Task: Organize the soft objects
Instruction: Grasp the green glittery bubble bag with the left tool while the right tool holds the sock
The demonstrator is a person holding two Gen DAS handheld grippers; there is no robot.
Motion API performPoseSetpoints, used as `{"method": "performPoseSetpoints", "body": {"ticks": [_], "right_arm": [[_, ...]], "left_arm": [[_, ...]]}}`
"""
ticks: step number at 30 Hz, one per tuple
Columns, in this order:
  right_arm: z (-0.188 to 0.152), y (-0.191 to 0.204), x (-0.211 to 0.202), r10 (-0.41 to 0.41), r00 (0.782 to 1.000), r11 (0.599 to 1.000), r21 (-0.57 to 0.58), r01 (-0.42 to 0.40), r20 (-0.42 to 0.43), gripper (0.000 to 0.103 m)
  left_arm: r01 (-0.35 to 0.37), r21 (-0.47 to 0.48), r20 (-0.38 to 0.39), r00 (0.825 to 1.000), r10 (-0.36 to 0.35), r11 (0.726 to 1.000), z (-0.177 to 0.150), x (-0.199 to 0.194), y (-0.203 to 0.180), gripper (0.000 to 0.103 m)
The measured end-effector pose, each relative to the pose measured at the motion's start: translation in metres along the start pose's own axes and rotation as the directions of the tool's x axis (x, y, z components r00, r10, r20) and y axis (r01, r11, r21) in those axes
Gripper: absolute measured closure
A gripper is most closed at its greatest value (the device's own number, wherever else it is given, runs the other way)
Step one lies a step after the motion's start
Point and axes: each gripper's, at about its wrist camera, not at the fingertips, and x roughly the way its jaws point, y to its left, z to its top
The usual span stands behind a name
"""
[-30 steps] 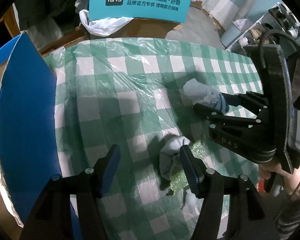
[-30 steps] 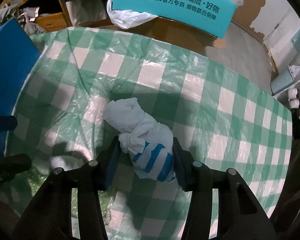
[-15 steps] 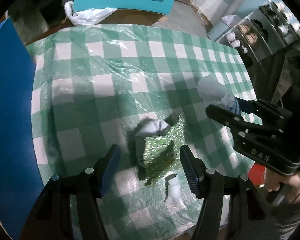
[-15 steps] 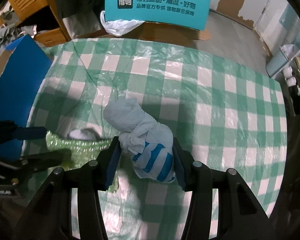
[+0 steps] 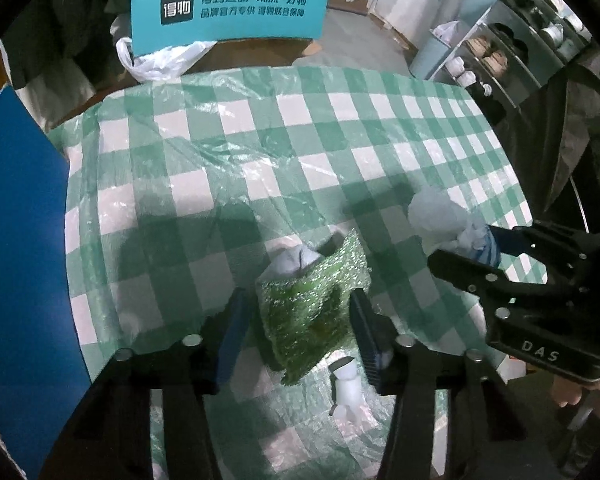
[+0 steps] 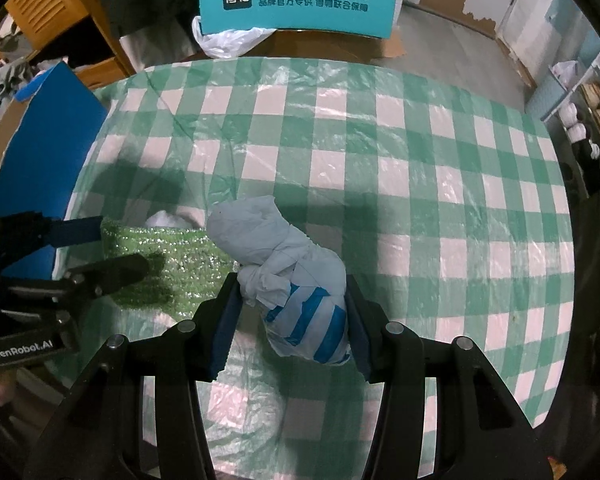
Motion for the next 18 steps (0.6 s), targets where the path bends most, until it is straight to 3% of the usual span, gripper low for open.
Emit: {"method": "performPoseSetpoints", "body": {"ticks": [4, 7, 18], "right_arm": [[0.000, 0.000, 0.001, 0.003, 1.000, 1.000, 0.002, -0.003, -0.002, 0.054], [-0.001, 0.000, 0.000, 0.003, 1.000, 1.000, 0.003, -0.003, -0.003, 0.054], [-0.002, 0.001, -0.006, -0.001, 1.000, 1.000, 0.006, 0.001, 0.004, 0.054]], "left_arm": [[0.018, 0.015, 0.008, 1.000, -0.019, 1.000, 0.000, -0.003, -0.005, 0.080], [0.031, 0.028, 0.001, 1.000, -0.031, 0.999, -0.001, -0.002, -0.009, 0.090], [0.053, 0.086, 0.026, 0.998, -0.055, 0.995, -0.006, -0.014, -0.025, 0.096]]}}
